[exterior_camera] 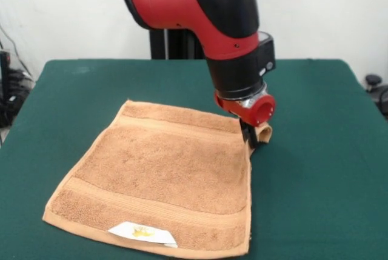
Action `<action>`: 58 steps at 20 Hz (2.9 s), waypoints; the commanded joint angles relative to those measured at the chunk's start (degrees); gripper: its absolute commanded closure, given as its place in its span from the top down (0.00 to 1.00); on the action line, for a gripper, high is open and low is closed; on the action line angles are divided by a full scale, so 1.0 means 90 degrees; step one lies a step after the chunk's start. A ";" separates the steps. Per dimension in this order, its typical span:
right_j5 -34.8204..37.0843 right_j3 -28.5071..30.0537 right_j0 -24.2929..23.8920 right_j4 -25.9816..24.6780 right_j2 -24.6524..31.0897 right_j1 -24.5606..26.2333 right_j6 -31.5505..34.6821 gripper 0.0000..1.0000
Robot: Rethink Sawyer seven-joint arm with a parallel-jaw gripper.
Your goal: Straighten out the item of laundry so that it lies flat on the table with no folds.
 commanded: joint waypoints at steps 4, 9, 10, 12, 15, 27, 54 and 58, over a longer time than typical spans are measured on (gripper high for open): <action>-0.0579 0.0074 0.0319 -0.0060 0.0573 0.0887 0.0722 0.00; -0.0723 -0.0512 0.0465 0.0002 0.0426 0.1356 0.0629 0.00; -0.0750 -0.0645 0.0511 0.0020 0.0386 0.1449 0.0620 0.00; -0.0847 -0.1031 0.0670 0.0094 0.0262 0.1717 0.0631 0.00; -0.0950 -0.1466 0.0900 0.0275 0.0134 0.2007 0.0740 0.00; -0.1053 -0.1714 0.1198 0.0390 -0.0070 0.2092 0.1100 0.00; -0.0344 -0.2359 0.1706 0.0559 -0.0572 0.2333 0.1277 0.00; -0.0367 -0.2353 0.1683 0.0518 -0.0573 0.2314 0.1259 0.00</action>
